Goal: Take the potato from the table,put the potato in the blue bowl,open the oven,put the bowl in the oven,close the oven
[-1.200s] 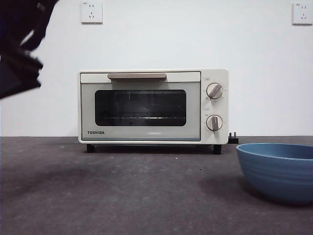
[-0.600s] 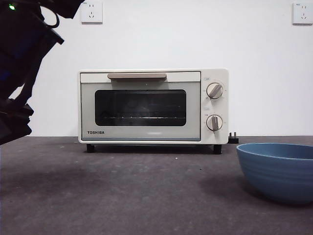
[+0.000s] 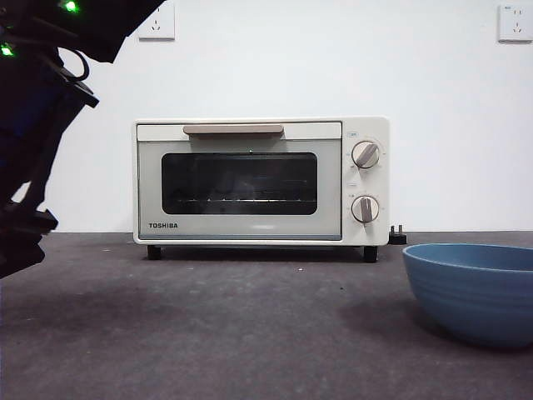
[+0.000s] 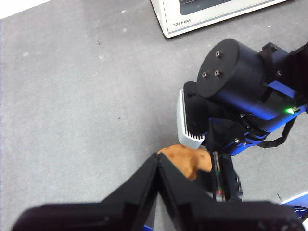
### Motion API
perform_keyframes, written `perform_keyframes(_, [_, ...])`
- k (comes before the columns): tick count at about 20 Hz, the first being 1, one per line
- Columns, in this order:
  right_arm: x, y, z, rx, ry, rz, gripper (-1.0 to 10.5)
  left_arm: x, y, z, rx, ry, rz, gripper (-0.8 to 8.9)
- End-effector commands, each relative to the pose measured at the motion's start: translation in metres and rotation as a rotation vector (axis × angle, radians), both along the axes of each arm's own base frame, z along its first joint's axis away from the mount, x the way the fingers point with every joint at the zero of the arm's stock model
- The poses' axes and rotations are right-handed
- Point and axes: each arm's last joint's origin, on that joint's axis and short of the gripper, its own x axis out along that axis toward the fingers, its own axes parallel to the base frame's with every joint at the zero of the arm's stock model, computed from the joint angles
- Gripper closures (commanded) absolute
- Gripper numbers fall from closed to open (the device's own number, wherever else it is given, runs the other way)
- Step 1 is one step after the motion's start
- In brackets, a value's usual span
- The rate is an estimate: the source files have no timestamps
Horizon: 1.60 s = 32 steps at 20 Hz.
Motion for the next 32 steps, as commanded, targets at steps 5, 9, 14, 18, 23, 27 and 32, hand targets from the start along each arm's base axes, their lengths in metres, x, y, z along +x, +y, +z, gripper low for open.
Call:
perform_keyframes(5, [0.002,-0.006,0.012,-0.036,0.061,-0.063,9.6,-0.001,0.000,0.001,-0.001,-0.009,-0.007,8.21])
perform_keyframes(9, [0.002,-0.028,0.071,-0.102,0.001,-0.057,9.6,-0.001,0.000,0.001,-0.012,-0.006,-0.018,8.21])
perform_keyframes(14, [-0.009,-0.073,0.153,-0.099,-0.118,-0.118,9.6,-0.003,-0.006,0.001,-0.148,0.027,-0.145,8.21])
perform_keyframes(18, [-0.017,-0.118,0.195,-0.160,-0.147,-0.182,9.6,-0.002,-0.009,0.001,-0.216,0.052,-0.221,8.21])
perform_keyframes(23, [-0.018,-0.173,0.224,-0.313,-0.222,-0.304,9.6,0.006,-0.014,0.001,-0.251,0.097,-0.303,8.21])
perform_keyframes(27, [-0.015,-0.221,0.245,-0.297,-0.222,-0.396,9.6,0.014,-0.016,0.000,-0.229,0.121,-0.317,8.21])
perform_keyframes(32, [-0.009,-0.293,0.223,-0.260,-0.144,-0.540,9.6,0.021,-0.018,-0.001,-0.229,0.148,-0.317,8.21])
